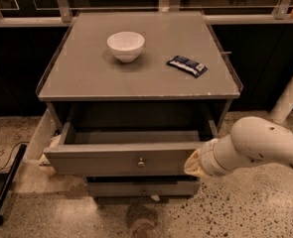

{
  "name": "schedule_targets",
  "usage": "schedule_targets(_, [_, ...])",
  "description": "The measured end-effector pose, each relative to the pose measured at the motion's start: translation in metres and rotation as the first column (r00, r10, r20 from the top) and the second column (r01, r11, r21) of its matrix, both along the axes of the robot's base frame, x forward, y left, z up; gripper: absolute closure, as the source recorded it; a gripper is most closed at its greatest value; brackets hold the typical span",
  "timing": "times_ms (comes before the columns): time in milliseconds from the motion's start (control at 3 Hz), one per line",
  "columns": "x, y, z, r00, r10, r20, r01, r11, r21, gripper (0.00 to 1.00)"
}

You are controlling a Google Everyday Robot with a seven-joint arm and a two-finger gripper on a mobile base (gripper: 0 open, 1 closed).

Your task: Close top drawer

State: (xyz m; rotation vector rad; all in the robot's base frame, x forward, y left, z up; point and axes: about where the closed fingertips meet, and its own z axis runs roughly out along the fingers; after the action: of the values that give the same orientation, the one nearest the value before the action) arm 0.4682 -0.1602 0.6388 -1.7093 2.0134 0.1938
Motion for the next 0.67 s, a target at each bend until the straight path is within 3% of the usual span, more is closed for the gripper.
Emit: schedule_targets(667, [0.005,0.012,-0.003,0.9992,0.036,-0.017,-0.036,0.999,0.031,0.32])
